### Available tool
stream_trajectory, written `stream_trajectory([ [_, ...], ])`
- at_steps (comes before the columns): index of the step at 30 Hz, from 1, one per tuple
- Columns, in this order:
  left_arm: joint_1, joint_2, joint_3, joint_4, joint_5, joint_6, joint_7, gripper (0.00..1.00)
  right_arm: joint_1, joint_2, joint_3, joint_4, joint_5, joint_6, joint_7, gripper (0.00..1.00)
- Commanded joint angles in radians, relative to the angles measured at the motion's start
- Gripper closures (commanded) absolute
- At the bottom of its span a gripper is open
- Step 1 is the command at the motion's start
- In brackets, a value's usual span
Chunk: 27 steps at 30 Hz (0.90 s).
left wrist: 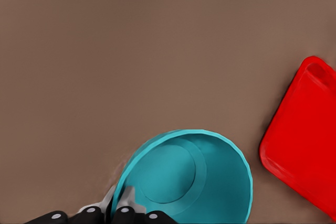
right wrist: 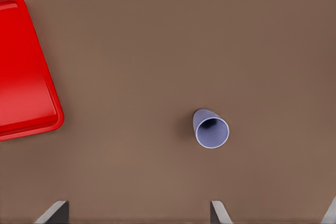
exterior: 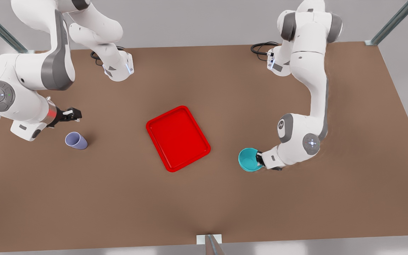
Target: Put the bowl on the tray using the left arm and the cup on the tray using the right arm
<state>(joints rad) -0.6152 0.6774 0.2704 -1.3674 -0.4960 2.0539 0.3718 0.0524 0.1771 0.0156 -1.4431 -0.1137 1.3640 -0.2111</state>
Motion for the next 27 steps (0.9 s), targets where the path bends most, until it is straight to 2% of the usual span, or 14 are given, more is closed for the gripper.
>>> stream_trajectory([
  [1, -0.116, 0.08, 0.0, 0.145, 0.002, -0.092, -1.103, 0.79, -0.009, 0.032, -0.011, 0.0, -0.01, 0.003, -0.002, 0.0],
  [3, -0.204, 0.146, 0.0, 0.205, 0.002, -0.023, -1.307, 0.79, -0.036, 0.108, -0.011, -0.022, -0.03, 0.079, 0.01, 0.0],
  [7, -0.256, 0.2, -0.037, 0.202, -0.015, 0.072, -1.528, 0.79, -0.088, 0.101, -0.029, -0.387, -0.027, 0.652, 0.007, 0.0],
  [12, -0.259, 0.229, -0.059, 0.191, -0.012, 0.072, -1.512, 0.79, -0.059, 0.082, -0.091, -0.436, -0.018, 0.681, -0.008, 0.0],
  [13, -0.259, 0.238, -0.06, 0.192, -0.012, 0.075, -1.501, 0.79, -0.026, 0.064, -0.135, -0.476, -0.014, 0.681, -0.008, 0.0],
  [14, -0.259, 0.241, -0.06, 0.191, -0.012, 0.077, -1.478, 0.67, -0.032, 0.058, -0.135, -0.511, -0.012, 0.682, -0.004, 0.0],
  [15, -0.259, 0.246, -0.059, 0.191, -0.012, 0.077, -1.455, 0.19, -0.043, 0.058, -0.137, -0.543, -0.011, 0.701, -0.001, 0.0],
  [16, -0.261, 0.246, -0.06, 0.191, -0.012, 0.077, -1.453, 0.0, -0.045, 0.056, -0.141, -0.556, 0.0, 0.716, 0.001, 0.0],
  [19, -0.259, 0.235, -0.059, 0.188, -0.013, 0.066, -1.449, 0.0, -0.062, 0.045, -0.161, -0.643, 0.026, 0.836, -0.011, 0.0],
  [21, -0.113, 0.094, 0.028, 0.304, 0.054, -0.389, -1.36, 0.0, -0.066, 0.039, -0.16, -0.663, 0.046, 0.877, -0.014, 0.0],
  [24, -0.107, -0.048, 0.567, 0.332, 0.083, -0.738, -0.536, 0.0, -0.065, 0.022, -0.166, -0.714, 0.052, 0.992, -0.048, 0.0],
  [25, -0.101, -0.052, 0.619, 0.381, 0.085, -0.811, -0.485, 0.0, -0.065, 0.021, -0.172, -0.721, 0.052, 0.991, -0.05, 0.0],
  [26, -0.032, -0.099, 0.569, 0.381, 0.086, -0.841, -0.485, 0.0, -0.062, 0.015, -0.18, -0.732, 0.052, 0.991, -0.05, 0.0],
  [27, 0.147, -0.183, 0.285, 0.373, 0.183, -0.834, -0.491, 0.0, -0.062, 0.015, -0.181, -0.74, 0.052, 0.992, -0.05, 0.0],
])
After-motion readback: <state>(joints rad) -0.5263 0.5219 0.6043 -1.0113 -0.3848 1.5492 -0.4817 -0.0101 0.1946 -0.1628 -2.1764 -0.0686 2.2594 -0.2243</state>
